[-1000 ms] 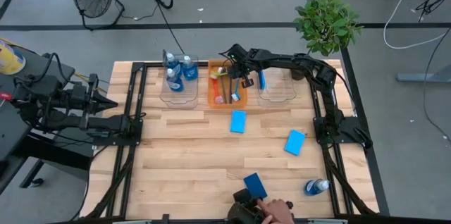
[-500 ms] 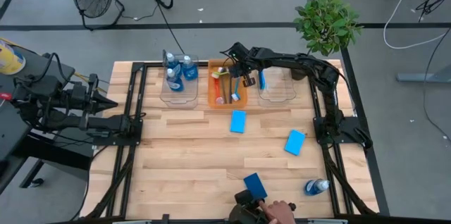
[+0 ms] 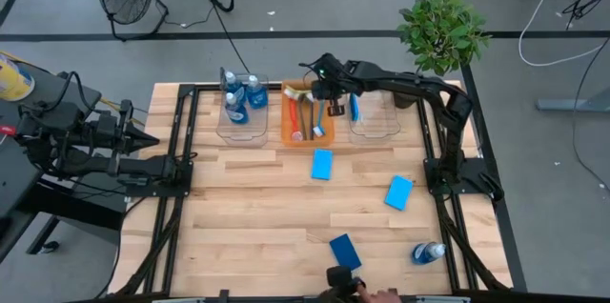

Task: Pick & Place Kitchen Sink Supplies
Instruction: Put the green dish brush into the orange bin

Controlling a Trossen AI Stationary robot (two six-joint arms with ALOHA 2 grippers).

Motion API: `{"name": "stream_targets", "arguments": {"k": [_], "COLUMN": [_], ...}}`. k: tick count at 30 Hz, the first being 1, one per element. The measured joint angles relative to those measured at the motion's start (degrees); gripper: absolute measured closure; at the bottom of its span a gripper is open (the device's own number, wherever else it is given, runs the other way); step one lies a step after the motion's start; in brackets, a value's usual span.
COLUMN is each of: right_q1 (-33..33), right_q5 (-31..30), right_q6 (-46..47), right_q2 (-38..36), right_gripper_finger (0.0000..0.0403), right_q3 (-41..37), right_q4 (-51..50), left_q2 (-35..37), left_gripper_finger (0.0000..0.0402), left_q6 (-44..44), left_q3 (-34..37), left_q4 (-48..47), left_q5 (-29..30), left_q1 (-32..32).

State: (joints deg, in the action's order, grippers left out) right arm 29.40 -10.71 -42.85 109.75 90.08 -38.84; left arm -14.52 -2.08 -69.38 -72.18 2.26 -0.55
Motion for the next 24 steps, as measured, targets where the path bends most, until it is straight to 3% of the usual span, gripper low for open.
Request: {"name": "stream_targets", "arguments": {"k": [4, 12, 24], "right_q1": [-1.12, -1.99, -2.44], "right_q5": [3.99, 21.18, 22.30], "right_q6": [15.38, 53.20, 79.07], "right_q2": [-1.35, -1.70, -1.68], "right_gripper_finger": [0.0391, 0.0391, 0.0391], "right_q3": [0.00, 0.00, -3.78], "right_q4": [-1.95, 0.53, 12.99], "left_q2": [0.00, -0.02, -0.02], "left_gripper_finger": [0.0378, 0.0378, 0.0378], "left_q6": [-0.01, -0.01, -0.01], "left_q3": [0.01, 0.02, 0.00], "left_q4": [0.01, 0.01, 0.00], "left_q5": [0.00, 0.00, 0.00], "left_q1": [0.01, -0.01, -0.01]}}
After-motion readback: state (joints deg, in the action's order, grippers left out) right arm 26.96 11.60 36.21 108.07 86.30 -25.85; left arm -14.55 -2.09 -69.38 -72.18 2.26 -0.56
